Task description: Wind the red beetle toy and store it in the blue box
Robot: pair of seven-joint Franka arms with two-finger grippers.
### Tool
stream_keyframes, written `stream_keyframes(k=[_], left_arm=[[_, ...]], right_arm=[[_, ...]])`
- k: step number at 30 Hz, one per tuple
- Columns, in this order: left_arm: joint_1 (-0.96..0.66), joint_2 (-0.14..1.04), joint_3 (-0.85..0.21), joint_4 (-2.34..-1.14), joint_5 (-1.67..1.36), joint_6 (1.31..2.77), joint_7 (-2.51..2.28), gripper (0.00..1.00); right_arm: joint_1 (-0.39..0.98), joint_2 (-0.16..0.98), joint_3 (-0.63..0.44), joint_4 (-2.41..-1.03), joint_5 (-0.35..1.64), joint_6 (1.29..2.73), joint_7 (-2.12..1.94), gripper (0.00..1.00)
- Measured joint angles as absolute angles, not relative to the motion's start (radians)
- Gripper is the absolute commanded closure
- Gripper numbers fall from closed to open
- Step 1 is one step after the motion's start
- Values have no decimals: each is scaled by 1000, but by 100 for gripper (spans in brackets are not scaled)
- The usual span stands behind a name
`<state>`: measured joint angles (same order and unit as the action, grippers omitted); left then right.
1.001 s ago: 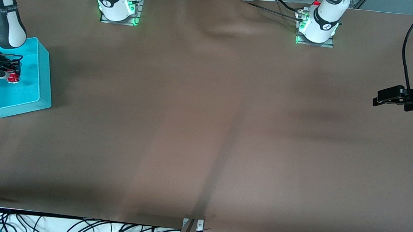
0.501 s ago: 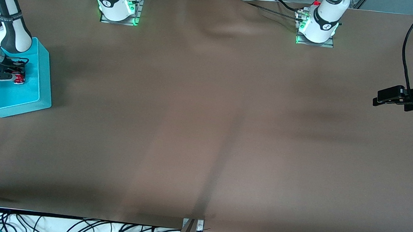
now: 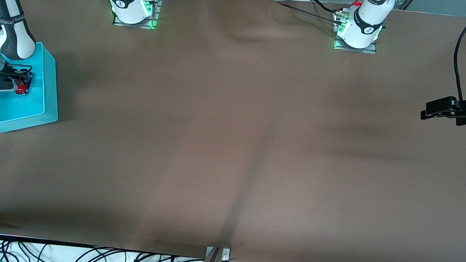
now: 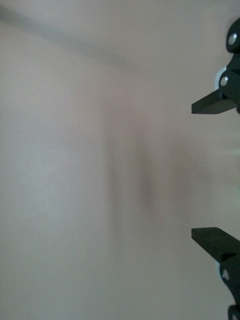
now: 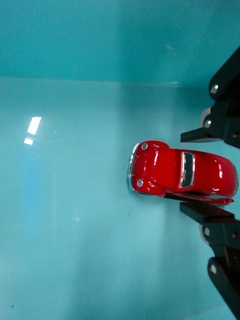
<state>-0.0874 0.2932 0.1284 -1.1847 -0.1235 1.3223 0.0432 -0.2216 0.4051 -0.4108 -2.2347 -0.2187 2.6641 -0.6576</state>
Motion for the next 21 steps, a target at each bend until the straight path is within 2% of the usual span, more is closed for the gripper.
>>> stream_keyframes(k=[2, 4, 7, 11, 21], left_arm=[[-87, 293, 128, -1185, -124, 1322, 43, 0], [-87, 293, 128, -1185, -124, 1322, 43, 0], [-87, 293, 128, -1185, -124, 1322, 43, 0], [-87, 293, 128, -1185, -124, 1322, 43, 0], [-87, 293, 128, -1185, -124, 1322, 43, 0]], right_arm=[[-222, 405, -411, -2235, -219, 2664, -658, 25], [-222, 405, -411, -2235, -219, 2664, -658, 17], [-222, 405, -411, -2234, -219, 2664, -658, 15], [-222, 404, -411, -2232, -219, 2664, -658, 1], [-222, 360, -411, -2217, -219, 2642, -657, 0]])
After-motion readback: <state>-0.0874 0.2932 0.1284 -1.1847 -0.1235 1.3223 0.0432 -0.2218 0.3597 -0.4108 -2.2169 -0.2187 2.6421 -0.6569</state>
